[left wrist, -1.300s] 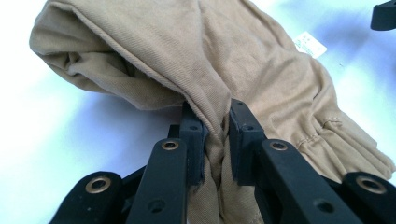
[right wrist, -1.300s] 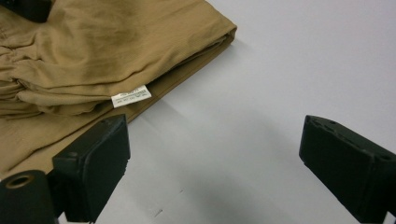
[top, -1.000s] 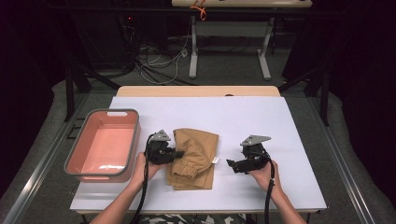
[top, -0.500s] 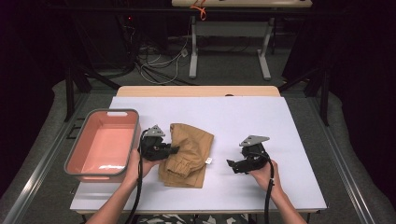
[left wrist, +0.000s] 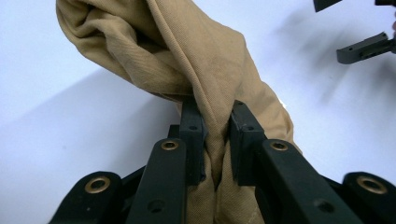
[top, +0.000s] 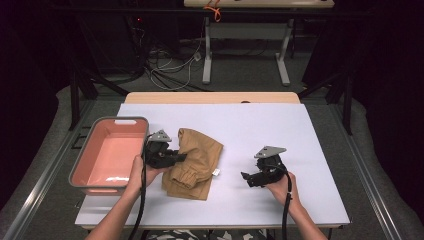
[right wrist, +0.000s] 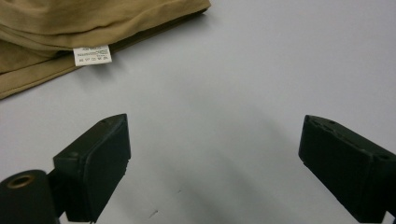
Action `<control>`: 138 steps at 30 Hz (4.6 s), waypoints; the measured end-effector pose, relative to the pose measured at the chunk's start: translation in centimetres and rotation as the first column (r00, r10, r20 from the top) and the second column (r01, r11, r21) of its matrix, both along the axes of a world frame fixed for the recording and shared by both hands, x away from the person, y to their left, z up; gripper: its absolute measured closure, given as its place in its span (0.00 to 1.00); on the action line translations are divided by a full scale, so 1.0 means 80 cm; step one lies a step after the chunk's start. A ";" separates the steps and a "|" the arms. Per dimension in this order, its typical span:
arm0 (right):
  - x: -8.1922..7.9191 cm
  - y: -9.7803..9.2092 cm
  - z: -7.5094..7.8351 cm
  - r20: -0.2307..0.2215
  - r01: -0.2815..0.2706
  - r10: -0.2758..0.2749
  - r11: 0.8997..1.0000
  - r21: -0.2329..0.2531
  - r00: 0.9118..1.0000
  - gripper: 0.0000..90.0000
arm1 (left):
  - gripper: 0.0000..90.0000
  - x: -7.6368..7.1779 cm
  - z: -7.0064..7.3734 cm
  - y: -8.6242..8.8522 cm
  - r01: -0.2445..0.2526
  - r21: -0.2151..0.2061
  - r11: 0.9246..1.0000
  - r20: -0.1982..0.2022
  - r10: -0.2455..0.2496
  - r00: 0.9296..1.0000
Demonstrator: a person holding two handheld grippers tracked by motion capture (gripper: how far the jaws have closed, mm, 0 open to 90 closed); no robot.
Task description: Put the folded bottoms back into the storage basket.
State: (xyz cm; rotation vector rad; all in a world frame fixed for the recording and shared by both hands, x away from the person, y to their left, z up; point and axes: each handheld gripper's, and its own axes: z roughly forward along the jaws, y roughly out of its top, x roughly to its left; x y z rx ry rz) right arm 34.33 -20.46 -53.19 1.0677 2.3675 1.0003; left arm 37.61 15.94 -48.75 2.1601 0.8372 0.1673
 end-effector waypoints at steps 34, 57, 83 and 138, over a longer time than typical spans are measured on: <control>-0.001 0.003 -0.003 -0.001 -0.006 0.006 1.000 -0.027 1.000 0.10 | 0.88 0.015 0.063 0.020 -0.030 0.192 0.981 0.034 0.024 0.999; -0.001 0.004 -0.005 -0.019 -0.007 0.006 1.000 -0.024 1.000 0.02 | 0.88 0.015 0.106 0.017 -0.031 0.308 0.951 0.092 0.002 0.996; -0.002 0.002 -0.003 -0.016 0.008 -0.009 1.000 -0.022 1.000 0.00 | 0.88 0.019 0.151 0.025 -0.043 0.351 0.935 0.121 0.000 0.993; -0.002 0.001 -0.005 -0.021 0.018 -0.019 0.999 -0.038 1.000 0.00 | 0.88 -0.004 0.189 0.144 -0.267 0.358 0.895 0.185 0.213 0.959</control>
